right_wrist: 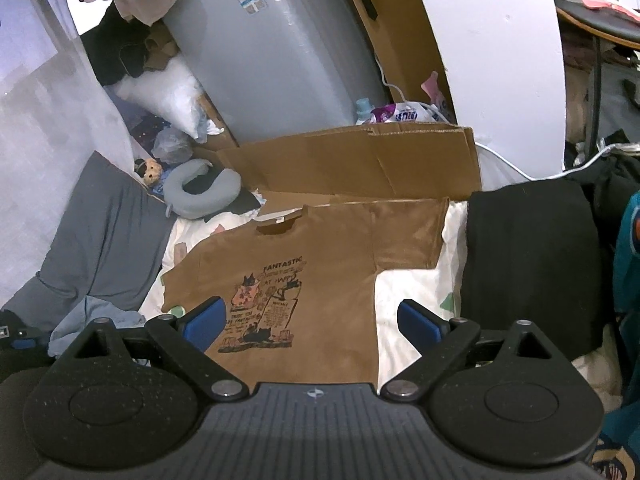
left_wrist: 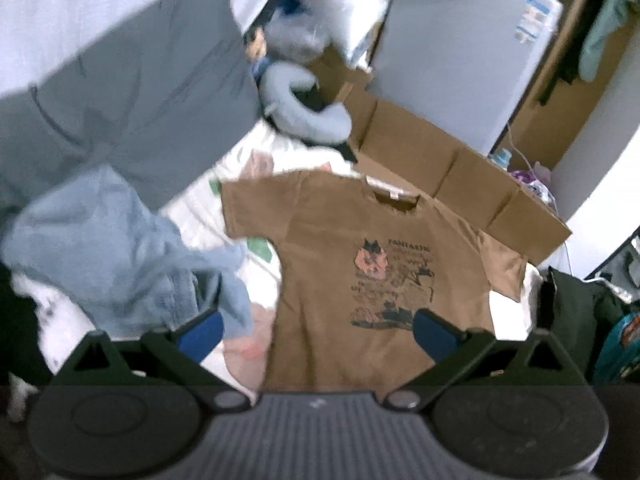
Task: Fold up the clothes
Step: 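Lift both open grippers away from the folded T-shirt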
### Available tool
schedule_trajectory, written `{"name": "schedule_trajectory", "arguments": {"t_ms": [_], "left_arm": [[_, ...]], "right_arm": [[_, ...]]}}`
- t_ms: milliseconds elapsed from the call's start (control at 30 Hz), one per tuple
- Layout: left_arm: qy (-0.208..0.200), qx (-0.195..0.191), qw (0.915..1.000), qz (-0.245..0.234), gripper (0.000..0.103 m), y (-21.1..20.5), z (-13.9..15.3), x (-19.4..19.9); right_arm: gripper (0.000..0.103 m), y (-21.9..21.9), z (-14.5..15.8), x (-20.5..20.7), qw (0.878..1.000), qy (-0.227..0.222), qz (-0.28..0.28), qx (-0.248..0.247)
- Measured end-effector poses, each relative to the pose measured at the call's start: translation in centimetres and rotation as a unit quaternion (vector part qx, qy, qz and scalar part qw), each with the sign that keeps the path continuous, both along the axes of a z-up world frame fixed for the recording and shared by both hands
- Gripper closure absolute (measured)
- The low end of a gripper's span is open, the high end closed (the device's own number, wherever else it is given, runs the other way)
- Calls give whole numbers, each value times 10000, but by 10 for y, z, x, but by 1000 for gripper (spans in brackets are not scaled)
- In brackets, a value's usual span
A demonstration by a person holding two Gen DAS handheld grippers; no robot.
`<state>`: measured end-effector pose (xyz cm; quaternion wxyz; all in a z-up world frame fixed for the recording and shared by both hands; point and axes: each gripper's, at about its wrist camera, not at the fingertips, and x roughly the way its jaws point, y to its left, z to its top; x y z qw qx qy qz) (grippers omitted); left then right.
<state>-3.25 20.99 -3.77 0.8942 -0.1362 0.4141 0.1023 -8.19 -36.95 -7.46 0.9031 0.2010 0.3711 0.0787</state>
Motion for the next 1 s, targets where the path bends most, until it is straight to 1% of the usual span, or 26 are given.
{"name": "schedule_trajectory", "arguments": {"t_ms": [33, 67, 200, 333, 400, 467, 533, 600, 733, 867, 933, 1000], "left_arm": [[-88, 105, 9999, 0, 1, -3, 3, -4], [-121, 129, 9998, 25, 1, -5, 3, -8], [-121, -66, 9997, 198, 1, -2, -5, -20], [-104, -101, 9992, 365, 1, 3, -20, -32], [-71, -140, 9992, 380, 1, 6, -29, -37], [37, -175, 9991, 390, 1, 8, -39, -41], [213, -266, 9988, 362, 5, 10, -49, -43], [310, -312, 9985, 315, 5, 11, -59, -45], [440, -242, 9983, 288, 5, 11, -79, -47], [471, -271, 9981, 303, 5, 14, -99, -48], [457, -355, 9980, 255, 8, 14, -108, -49], [506, -388, 9978, 186, 9, 12, -118, -48]], "right_arm": [[7, 0, 1, -4, 10000, 2, -6, -2], [7, 0, 1, -8, 10000, -18, 3, 2], [7, -1, 0, -23, 10000, -10, -50, -55], [7, -8, -8, -38, 9998, 33, -190, -32], [7, -11, -16, -44, 9995, 185, -233, -48], [7, -14, -24, -50, 9991, 294, -277, -130], [7, -18, -33, -57, 9985, 380, -321, -229], [7, -22, -41, -63, 9981, 441, -355, -239], [7, -25, -58, -72, 9979, 484, -336, -267], [7, -19, -76, -76, 9975, 586, -244, -301], [7, -14, -87, -76, 9970, 665, -165, -355], [8, -10, -97, -77, 9965, 737, -143, -366]]}}
